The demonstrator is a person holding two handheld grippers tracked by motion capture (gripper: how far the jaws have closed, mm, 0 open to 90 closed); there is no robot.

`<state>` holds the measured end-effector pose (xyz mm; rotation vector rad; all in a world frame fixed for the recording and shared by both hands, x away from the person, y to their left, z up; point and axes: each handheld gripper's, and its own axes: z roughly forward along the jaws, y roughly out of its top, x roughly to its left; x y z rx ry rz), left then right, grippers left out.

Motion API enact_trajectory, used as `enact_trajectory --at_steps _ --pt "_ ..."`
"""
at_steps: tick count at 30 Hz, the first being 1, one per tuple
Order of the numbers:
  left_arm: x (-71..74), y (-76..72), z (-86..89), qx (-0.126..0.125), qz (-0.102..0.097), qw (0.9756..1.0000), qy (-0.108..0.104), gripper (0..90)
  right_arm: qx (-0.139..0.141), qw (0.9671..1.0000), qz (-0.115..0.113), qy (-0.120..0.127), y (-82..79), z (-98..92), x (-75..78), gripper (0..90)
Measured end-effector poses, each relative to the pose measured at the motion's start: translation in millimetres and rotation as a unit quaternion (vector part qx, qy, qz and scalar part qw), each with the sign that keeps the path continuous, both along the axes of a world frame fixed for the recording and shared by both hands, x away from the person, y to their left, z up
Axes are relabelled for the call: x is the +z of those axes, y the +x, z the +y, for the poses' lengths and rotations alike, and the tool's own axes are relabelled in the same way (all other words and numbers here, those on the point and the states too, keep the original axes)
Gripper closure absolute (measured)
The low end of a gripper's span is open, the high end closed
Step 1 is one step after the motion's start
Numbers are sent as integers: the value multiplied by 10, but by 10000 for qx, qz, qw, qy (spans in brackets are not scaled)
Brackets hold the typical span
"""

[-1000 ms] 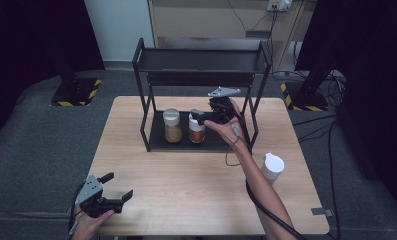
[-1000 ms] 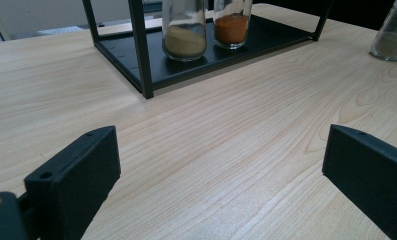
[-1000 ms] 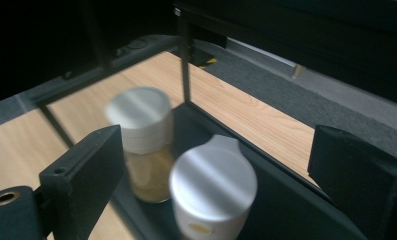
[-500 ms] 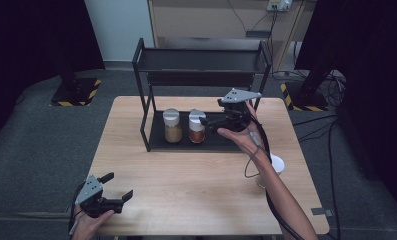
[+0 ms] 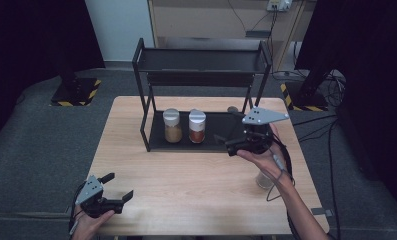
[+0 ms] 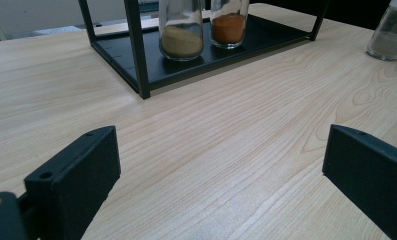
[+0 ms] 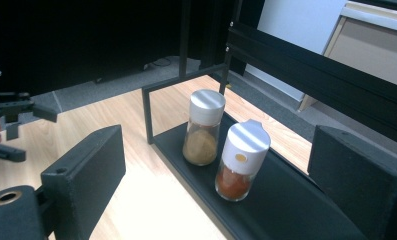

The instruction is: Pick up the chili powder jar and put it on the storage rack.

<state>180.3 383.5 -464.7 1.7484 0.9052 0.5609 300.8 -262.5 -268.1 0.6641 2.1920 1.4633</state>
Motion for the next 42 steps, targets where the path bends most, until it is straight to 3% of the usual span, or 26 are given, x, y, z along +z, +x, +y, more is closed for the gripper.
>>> enact_trajectory --at_steps 9,15,22,29,36,42 --pt "0 0 0 -4 0 10000 -1 8 -115 9998 -61 149 -380 -267 -176 79" --pt "-14 4 30 -26 11 9999 -136 7 -317 9993 -59 213 -621 -413 -356 68" --pt "-14 4 29 -14 16 9999 -132 6 -602 9976 -44 345 -831 -589 -553 49" --pt "-17 3 41 -10 30 9998 -193 5 -975 9945 -85 385 -1034 -717 -703 42" --pt "-14 4 35 -19 29 9998 -171 5 -1302 9904 19 458 -1208 -890 -841 46" --pt "-14 -4 35 -7 8 9998 -177 5 -1536 9875 3 359 -1313 -945 -951 46"
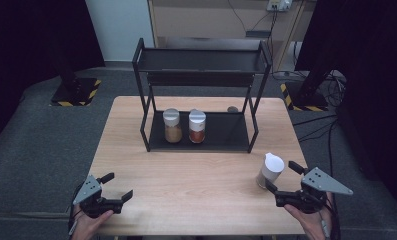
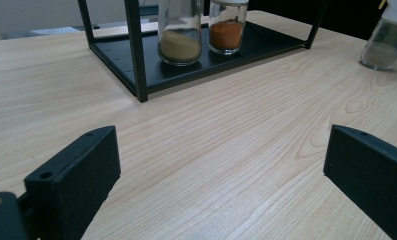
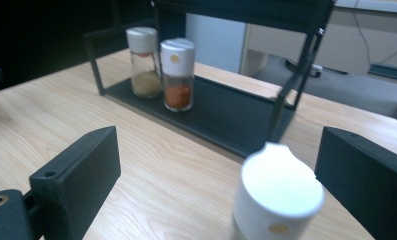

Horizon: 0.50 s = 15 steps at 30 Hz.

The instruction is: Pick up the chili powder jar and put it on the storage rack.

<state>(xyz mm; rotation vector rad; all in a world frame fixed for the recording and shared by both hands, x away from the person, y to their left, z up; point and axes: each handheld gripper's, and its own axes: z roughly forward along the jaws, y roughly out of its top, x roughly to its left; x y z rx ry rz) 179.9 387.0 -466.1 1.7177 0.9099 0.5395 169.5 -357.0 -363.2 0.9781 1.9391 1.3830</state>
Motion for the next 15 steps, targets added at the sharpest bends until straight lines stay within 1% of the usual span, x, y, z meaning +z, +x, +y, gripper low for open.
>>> enact_trajectory --at_steps 3,6,10,15 --pt "2 -4 1 0 -11 10000 6 5 -118 9999 97 -28 -21 -14 -77 45" --pt "2 -5 1 -1 -14 10000 5 6 -183 9997 161 -1 -24 -39 -144 44" --pt "1 -4 0 -10 -18 10000 7 6 -279 9993 228 -34 -27 -51 -224 44" --pt "2 -1 -2 -34 -26 10000 21 6 -358 9990 284 4 -34 -80 -308 43"
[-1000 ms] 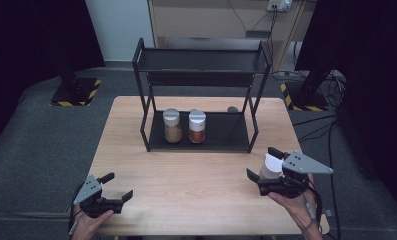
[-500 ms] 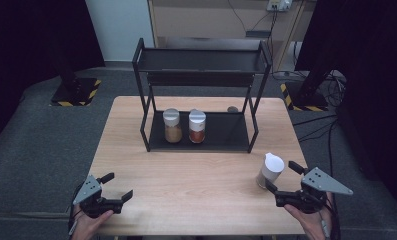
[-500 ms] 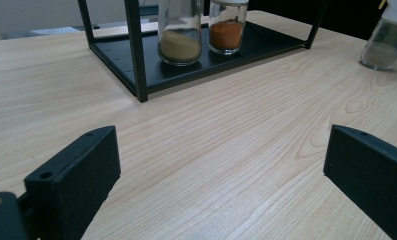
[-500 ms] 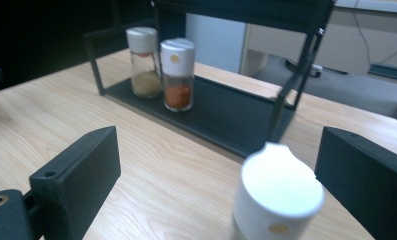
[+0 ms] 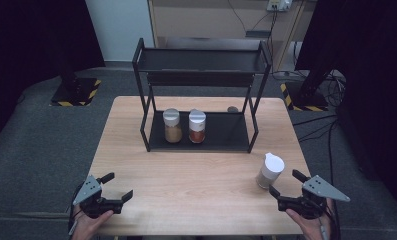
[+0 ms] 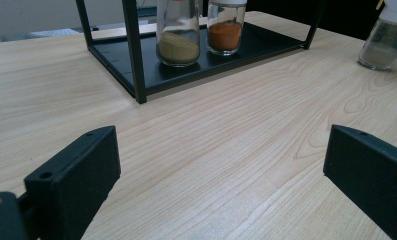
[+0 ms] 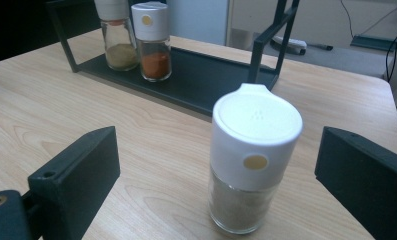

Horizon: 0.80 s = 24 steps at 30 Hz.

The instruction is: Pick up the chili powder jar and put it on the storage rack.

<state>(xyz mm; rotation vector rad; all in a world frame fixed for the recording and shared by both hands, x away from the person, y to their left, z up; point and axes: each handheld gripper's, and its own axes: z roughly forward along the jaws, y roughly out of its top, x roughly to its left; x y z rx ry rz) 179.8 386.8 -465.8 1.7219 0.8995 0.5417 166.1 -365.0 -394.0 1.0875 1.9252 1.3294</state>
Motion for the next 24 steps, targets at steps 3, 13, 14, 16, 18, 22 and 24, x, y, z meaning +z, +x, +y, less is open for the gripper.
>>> enact_trajectory --at_steps 3,13,14,16,18,22,24 --pt "0 -1 -2 -6 -6 10000 1 6 -36 10000 46 -11 6 -18 -42 44" --pt "0 2 -7 -37 -20 10000 20 6 -88 9998 105 -124 -14 -15 -169 48" --pt "2 2 -6 -39 -19 10000 30 6 -85 9998 108 -132 -13 -14 -171 48" --pt "1 1 -3 -36 -25 10000 21 6 -75 9998 105 -123 -11 -13 -178 48" --pt "0 2 -2 -35 -23 10000 21 6 -79 9998 99 -143 -16 -8 -184 48" --pt "2 -2 -7 -51 -44 10000 36 6 -81 9998 123 -147 -13 -13 -192 48" --pt "0 -2 -7 -63 -55 10000 33 6 -90 9998 110 -149 -19 -15 -195 47"
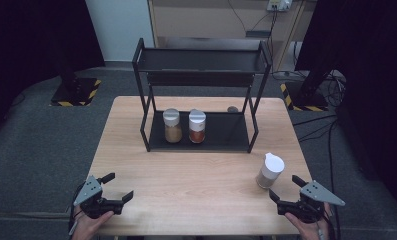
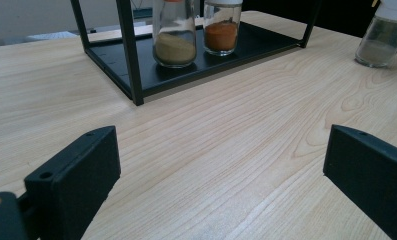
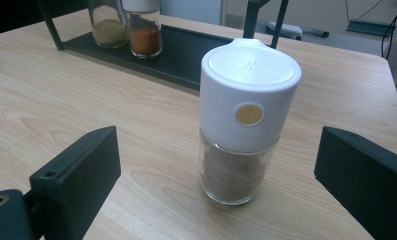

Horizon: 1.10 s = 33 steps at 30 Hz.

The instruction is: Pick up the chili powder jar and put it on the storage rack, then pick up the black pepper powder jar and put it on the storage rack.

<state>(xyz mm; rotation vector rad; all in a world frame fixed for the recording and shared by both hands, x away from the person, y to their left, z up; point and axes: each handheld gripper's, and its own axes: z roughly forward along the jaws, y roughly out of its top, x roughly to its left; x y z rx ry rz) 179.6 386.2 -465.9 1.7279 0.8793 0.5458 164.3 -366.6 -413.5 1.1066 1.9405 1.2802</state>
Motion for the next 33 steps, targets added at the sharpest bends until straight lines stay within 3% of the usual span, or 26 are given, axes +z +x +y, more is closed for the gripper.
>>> enact_trajectory --at_steps 21,33 --pt "-14 -29 0 -135 -237 9996 -5 8 -84 9999 26 78 -4 -29 -27 42" --pt "-48 -74 34 -83 -444 9988 -160 9 -120 9998 -2 173 -25 -52 -18 39"
